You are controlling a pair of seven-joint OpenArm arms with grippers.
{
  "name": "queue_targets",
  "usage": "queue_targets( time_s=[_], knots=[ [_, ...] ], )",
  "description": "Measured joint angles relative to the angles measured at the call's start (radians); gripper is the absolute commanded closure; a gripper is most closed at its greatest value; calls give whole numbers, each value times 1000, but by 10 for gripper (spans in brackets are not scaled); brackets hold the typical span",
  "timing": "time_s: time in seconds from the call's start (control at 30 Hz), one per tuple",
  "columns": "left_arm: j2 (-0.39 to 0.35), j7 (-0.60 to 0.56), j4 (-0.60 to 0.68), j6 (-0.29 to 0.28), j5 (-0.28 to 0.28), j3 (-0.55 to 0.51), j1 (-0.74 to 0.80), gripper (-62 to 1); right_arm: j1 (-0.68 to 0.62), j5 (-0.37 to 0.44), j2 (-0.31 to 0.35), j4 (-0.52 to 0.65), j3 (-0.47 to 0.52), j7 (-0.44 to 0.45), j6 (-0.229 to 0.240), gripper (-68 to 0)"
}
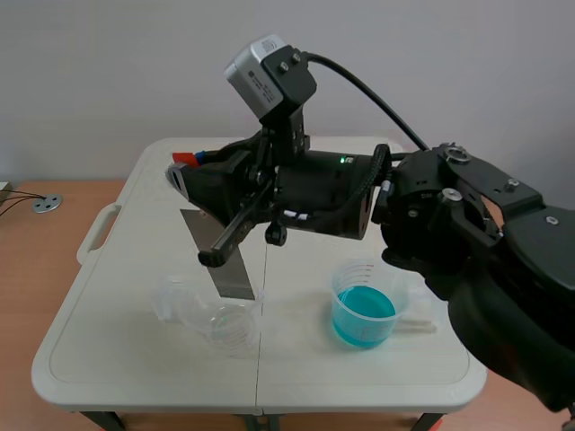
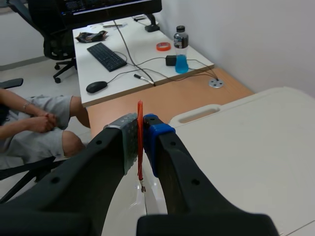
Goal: Hold the metal plate by the orange handle, dip it into the blue solution, take it out and point at it, then put the plate back in the beaker on the left.
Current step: 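Put the plate into the left beaker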
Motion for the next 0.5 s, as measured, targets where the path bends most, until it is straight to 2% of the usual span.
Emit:
queue_targets(
  time_s=[0.2, 0.5],
  knots=[
    [0, 0, 0, 0, 0, 0, 0, -32, 0, -4, -5, -51, -16, 29, -8, -13],
    [0, 0, 0, 0, 0, 0, 0, -32, 0, -7, -68, -164, -16, 34, -8, -13]
  ],
)
